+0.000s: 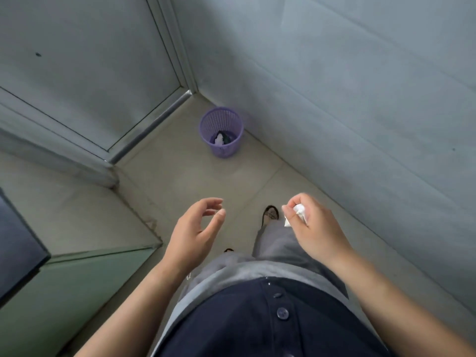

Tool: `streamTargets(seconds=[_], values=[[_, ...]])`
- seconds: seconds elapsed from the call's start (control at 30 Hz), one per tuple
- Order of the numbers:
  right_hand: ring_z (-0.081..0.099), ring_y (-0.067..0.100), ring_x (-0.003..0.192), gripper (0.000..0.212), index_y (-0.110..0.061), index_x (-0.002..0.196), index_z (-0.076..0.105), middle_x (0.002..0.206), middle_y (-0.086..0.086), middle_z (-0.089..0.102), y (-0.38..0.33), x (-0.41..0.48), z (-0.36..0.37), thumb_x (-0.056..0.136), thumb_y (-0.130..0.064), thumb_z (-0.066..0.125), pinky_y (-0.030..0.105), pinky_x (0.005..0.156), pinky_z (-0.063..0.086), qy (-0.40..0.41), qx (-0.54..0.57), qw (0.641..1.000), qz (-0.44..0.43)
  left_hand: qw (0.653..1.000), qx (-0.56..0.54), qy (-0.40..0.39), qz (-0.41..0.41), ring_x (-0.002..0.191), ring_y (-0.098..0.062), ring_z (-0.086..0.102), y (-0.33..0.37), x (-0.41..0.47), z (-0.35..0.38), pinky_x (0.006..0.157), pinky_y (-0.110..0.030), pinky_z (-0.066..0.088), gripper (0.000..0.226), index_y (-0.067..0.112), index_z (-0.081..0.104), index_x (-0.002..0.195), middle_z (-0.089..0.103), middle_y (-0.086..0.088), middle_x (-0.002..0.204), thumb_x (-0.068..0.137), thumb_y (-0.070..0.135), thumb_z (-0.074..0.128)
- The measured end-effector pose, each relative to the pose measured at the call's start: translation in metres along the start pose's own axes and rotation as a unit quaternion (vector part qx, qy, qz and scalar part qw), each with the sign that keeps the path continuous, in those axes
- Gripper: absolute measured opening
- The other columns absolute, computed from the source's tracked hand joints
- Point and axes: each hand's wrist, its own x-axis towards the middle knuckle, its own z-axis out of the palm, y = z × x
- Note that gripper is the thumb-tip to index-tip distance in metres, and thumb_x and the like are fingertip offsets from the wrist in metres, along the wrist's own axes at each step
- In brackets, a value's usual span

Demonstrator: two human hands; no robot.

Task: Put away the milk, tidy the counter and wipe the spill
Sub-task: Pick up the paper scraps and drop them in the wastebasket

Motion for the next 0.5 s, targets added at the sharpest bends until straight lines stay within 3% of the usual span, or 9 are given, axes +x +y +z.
streamTargets(seconds=[0.13,0.27,0.4,0.5], values=[[0.051,0.004,0.070,0.013,-0.013,0.084,0.056,0.081,-0.006,0.058,-0.001,0.090,-0.010,0.090,-0.025,0.055,0.009,0.062,0.035,-0.028,-0.002,0.999,-0.026,0.999,0.006,0.030,-0.024,0.097,0.006,0.058,0.014,0.075,-0.004,0.087,-0.023,0.046,0.025,0.026,0.061,0.110,0.065,0.014,0.104,0.090,0.039,0.053],[0.050,0.006,0.072,0.013,-0.017,0.083,0.053,0.083,-0.007,0.054,-0.019,0.198,-0.037,0.090,-0.027,0.054,0.018,0.059,0.034,-0.051,-0.012,0.996,-0.078,0.997,-0.008,0.069,-0.037,0.094,0.007,0.057,0.044,0.151,-0.013,0.086,-0.027,0.048,0.020,0.025,0.061,0.109,0.063,0.015,0.103,0.091,0.032,0.054],[0.049,-0.001,0.069,0.013,-0.013,0.084,0.054,0.079,-0.008,0.052,-0.036,0.286,-0.053,0.090,-0.025,0.055,0.006,0.059,0.034,-0.073,-0.027,0.990,-0.114,0.995,-0.007,0.089,-0.047,0.094,0.008,0.056,0.068,0.221,-0.022,0.083,-0.023,0.048,0.019,0.025,0.061,0.108,0.063,0.015,0.102,0.091,0.030,0.053],[0.050,0.001,0.072,0.012,-0.016,0.085,0.053,0.081,-0.010,0.053,-0.048,0.334,-0.052,0.090,-0.026,0.054,0.005,0.060,0.035,-0.104,-0.033,0.987,-0.117,0.994,-0.009,0.090,-0.064,0.094,0.004,0.057,0.072,0.261,-0.032,0.082,-0.024,0.048,0.019,0.025,0.060,0.108,0.062,0.015,0.102,0.092,0.031,0.053]])
